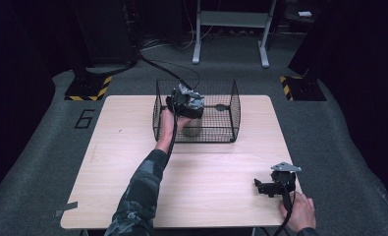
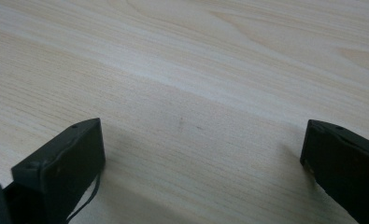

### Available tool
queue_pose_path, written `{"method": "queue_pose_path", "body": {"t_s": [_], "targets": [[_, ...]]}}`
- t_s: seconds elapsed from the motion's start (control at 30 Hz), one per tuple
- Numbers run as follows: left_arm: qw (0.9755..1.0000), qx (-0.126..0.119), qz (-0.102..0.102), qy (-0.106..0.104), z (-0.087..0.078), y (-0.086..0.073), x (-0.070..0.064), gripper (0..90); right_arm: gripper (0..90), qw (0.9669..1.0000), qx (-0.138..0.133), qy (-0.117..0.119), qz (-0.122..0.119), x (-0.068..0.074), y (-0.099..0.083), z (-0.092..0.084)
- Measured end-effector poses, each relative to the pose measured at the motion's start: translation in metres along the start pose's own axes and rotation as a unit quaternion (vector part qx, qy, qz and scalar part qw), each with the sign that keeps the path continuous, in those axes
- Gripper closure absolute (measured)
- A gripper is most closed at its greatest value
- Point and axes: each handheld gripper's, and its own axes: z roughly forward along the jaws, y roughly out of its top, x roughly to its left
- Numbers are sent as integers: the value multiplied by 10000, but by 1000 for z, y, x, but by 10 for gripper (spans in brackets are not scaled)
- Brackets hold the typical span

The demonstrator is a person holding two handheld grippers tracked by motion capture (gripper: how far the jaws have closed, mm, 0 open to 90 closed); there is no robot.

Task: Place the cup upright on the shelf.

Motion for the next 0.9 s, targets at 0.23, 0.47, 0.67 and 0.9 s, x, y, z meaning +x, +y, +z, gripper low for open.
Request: {"method": "queue_pose_path", "body": {"t_s": [0.23,0.47,0.67,0.9], "targets": [[9998,-173,1,-105,-12,2,-2,0,0,10000,-6,-5,1,0,0,0],[9994,-237,-5,-249,-23,4,-1,0,0,10000,10,-4,-2,0,0,0],[9992,-294,92,-253,-31,5,0,0,0,10000,12,1,-2,0,0,0],[9986,-379,189,-304,-44,5,-1,0,0,10000,-6,-4,-3,0,0,0]]}}
